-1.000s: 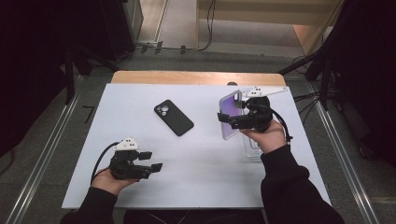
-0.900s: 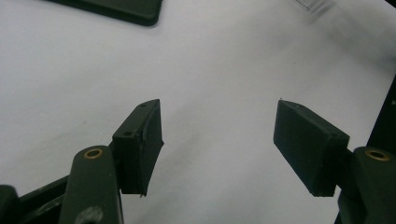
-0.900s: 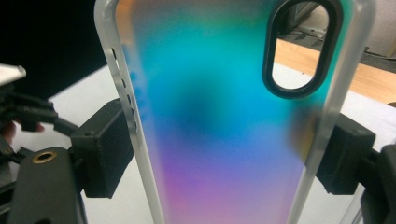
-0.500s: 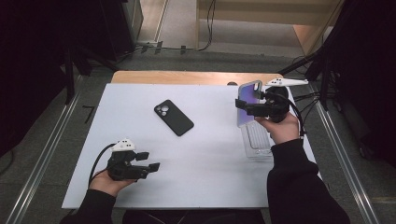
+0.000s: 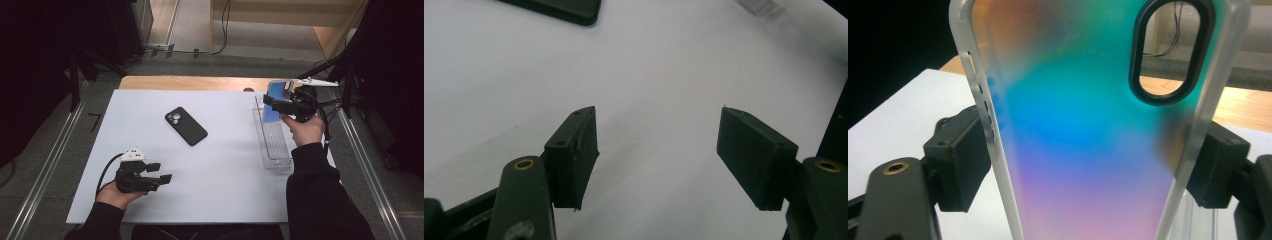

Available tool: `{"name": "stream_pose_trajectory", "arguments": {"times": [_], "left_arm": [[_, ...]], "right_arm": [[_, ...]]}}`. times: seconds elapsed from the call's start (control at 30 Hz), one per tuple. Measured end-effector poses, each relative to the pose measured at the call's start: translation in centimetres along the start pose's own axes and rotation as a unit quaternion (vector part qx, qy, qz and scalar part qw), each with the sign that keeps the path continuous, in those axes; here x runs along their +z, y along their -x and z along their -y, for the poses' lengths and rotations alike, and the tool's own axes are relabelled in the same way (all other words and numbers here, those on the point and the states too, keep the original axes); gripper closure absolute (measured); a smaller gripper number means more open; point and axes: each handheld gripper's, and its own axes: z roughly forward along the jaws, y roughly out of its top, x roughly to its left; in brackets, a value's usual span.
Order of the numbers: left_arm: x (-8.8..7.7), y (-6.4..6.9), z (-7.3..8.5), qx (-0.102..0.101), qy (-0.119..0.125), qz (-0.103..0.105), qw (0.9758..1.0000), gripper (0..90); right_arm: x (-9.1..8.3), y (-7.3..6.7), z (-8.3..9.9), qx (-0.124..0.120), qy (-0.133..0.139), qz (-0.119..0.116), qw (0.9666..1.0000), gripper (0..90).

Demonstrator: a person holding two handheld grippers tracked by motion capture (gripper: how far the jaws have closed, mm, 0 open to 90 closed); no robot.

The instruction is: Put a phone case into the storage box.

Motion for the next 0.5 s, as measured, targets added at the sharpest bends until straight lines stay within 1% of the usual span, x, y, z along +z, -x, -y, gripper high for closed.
{"name": "stream_pose_trajectory", "arguments": {"times": [0.07,0.13,0.2,0.27,0.33,0.4,0.5], "left_arm": [[0.0,0.0,0.0,0.001,0.000,0.000,1.0000,33.2],[-0.1,0.0,0.0,0.002,-0.001,0.000,1.0000,33.2],[-0.1,-0.1,0.0,0.001,-0.002,-0.003,1.0000,33.2],[-0.1,-0.1,0.0,-0.001,0.001,-0.003,1.0000,33.2],[-0.2,-0.1,0.0,-0.003,0.004,-0.007,1.0000,33.2],[-0.2,-0.2,0.0,-0.006,0.009,-0.005,0.9999,33.2],[-0.1,-0.3,0.0,-0.005,0.003,-0.006,1.0000,33.2]], "right_arm": [[0.6,0.2,0.0,-0.006,-0.004,0.011,0.9999,16.2],[1.0,0.3,0.0,-0.010,-0.001,0.018,0.9998,16.2],[1.4,0.7,-0.2,-0.007,0.003,0.020,0.9998,16.2],[2.0,1.1,-0.5,-0.003,-0.006,0.026,0.9996,16.2],[2.5,1.7,-0.9,0.005,-0.010,0.028,0.9995,16.2],[3.0,2.2,-1.2,0.010,-0.011,0.032,0.9994,16.2],[3.8,2.5,-1.5,0.009,-0.013,0.043,0.9989,16.2]]}}
